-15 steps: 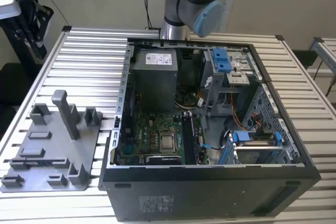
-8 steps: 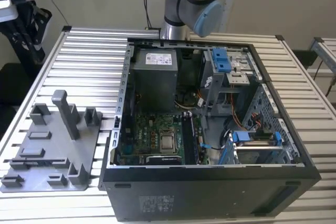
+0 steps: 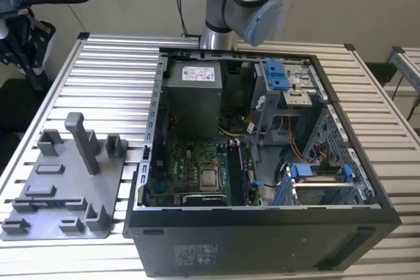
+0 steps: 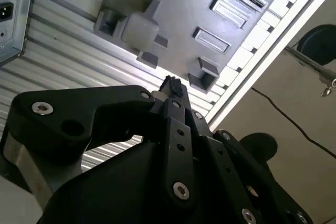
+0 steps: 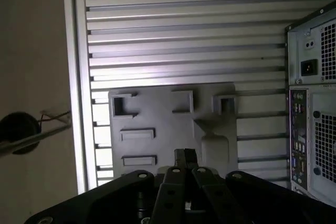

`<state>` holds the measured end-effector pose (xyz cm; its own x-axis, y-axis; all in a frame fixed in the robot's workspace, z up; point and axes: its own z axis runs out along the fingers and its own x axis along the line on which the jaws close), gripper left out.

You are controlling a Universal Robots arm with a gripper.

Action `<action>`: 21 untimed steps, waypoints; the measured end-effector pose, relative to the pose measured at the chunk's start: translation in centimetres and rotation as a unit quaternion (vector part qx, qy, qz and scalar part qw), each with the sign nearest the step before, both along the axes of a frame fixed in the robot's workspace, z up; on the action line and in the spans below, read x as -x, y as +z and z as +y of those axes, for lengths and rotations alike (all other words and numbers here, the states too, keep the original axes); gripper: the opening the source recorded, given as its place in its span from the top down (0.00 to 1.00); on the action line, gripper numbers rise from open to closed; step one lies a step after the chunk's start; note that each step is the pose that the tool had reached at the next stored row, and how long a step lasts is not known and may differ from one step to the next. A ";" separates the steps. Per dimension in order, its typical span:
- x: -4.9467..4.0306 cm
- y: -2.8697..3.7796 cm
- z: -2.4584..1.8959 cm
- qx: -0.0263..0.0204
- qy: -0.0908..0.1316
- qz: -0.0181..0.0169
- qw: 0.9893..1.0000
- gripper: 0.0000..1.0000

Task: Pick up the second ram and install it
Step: 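Reach for the second ram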

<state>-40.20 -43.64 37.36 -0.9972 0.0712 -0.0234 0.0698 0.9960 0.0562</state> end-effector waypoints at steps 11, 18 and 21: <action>0.84 -0.19 -3.41 0.000 0.000 0.000 1.000 0.89; 1.35 -0.30 -5.38 0.000 0.000 0.001 1.000 0.89; 1.55 -0.35 -6.18 0.000 0.000 0.002 1.000 0.89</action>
<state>-41.75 -49.82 37.01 -0.9972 0.0713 -0.0204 0.0701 0.9960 0.0559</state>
